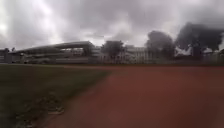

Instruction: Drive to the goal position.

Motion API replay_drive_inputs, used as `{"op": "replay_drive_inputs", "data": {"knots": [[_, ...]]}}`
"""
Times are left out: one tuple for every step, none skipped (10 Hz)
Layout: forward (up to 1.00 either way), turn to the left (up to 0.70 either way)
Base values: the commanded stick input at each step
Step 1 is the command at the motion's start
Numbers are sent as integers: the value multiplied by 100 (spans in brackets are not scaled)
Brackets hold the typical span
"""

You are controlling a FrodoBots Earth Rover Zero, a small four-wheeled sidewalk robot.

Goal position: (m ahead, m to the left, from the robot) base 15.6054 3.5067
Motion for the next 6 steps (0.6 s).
{"op": "replay_drive_inputs", "data": {"knots": [[70,0],[70,0],[70,0],[70,0],[70,0],[70,0]]}}
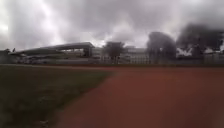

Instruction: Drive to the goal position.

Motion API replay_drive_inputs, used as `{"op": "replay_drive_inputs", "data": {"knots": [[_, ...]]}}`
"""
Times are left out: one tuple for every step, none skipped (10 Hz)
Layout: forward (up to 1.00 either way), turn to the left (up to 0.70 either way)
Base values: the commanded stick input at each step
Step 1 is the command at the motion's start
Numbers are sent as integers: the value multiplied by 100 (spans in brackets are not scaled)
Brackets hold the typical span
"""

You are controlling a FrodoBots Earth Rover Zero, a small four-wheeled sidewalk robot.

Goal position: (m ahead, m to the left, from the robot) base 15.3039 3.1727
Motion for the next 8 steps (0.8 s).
{"op": "replay_drive_inputs", "data": {"knots": [[70,0],[70,0],[70,0],[70,0],[70,0],[70,0],[70,0],[70,0]]}}
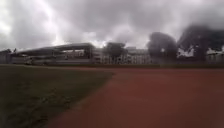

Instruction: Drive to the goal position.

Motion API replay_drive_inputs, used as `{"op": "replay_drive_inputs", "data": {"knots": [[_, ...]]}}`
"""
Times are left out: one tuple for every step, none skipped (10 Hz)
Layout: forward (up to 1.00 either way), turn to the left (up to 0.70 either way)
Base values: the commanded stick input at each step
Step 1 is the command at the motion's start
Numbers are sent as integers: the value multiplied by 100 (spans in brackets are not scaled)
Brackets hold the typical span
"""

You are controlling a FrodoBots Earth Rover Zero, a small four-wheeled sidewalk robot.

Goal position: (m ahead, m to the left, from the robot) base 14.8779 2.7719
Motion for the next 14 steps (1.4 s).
{"op": "replay_drive_inputs", "data": {"knots": [[70,0],[70,0],[70,0],[70,0],[70,0],[70,0],[70,0],[70,0],[70,-8],[70,-25],[70,-35],[70,-35],[70,-35],[70,-35]]}}
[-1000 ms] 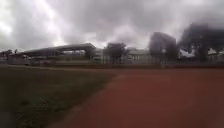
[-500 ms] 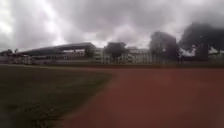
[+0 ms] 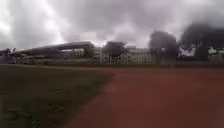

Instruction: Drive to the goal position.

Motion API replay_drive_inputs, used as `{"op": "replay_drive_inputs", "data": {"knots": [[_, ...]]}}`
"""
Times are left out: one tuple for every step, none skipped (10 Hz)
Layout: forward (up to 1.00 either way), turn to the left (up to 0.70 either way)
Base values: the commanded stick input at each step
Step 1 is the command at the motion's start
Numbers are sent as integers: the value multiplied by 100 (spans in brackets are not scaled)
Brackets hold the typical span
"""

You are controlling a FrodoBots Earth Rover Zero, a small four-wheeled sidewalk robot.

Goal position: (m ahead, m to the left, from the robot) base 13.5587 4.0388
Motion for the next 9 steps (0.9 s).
{"op": "replay_drive_inputs", "data": {"knots": [[70,-35],[70,-35],[70,-35],[70,-35],[70,-35],[70,0],[70,0],[70,0],[70,0]]}}
